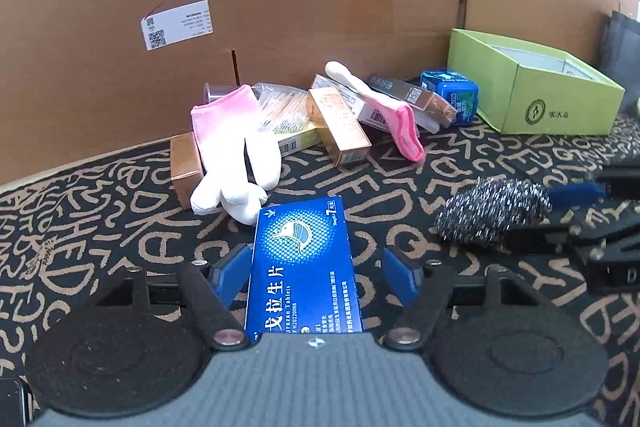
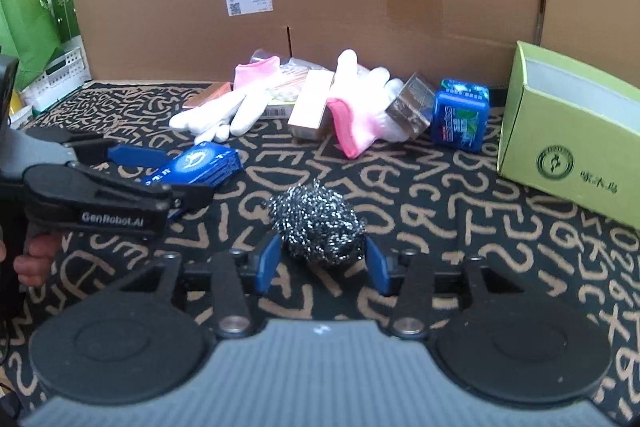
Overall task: Organize objects
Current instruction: 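Grasp the steel wool scrubber with the right gripper while the left gripper grasps the blue medicine box, then carry the scrubber and blue box into the shoebox and release them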
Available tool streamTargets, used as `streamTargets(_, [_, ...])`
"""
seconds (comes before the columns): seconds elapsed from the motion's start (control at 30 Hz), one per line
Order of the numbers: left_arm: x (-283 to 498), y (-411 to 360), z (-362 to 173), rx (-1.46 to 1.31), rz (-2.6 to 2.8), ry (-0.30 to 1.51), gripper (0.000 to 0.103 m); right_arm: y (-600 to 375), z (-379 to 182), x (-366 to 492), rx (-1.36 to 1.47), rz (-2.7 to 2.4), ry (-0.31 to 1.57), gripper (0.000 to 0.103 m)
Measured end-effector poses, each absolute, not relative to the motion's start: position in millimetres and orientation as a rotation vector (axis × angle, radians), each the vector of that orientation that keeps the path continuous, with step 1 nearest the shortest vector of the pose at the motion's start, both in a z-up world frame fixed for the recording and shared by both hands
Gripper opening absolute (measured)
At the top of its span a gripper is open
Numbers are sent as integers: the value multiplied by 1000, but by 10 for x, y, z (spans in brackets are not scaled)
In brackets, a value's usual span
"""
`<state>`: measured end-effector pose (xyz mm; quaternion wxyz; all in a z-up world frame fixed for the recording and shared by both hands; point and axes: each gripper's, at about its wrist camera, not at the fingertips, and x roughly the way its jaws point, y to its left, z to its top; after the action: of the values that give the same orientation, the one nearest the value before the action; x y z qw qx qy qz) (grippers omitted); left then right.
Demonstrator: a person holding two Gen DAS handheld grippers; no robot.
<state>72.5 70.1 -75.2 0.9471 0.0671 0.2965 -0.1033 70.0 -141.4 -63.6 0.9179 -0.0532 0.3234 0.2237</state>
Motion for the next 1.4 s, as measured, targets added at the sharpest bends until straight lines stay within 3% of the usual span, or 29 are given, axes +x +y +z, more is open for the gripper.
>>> streamTargets(0.3, [738, 706, -768, 162, -207, 602, 75, -1272, -698, 893, -191, 490, 656, 58])
streamTargets(0.5, [822, 747, -839, 135, -178, 647, 76, -1293, -827, 895, -147, 506, 696, 40])
streamTargets(0.53, [833, 769, -840, 112, -180, 655, 76, -1301, -822, 890, -143, 505, 695, 39])
streamTargets(0.63, [837, 802, -821, 73, -186, 665, 58, -1326, -823, 892, -129, 511, 693, 37])
streamTargets(0.9, [740, 669, -639, 78, -213, 651, 58, -1551, -798, 832, -2, 523, 681, 36])
streamTargets(1.4, [1272, -967, 468, 127, -618, 447, 58, -2953, -28, 678, 46, 191, 411, 36])
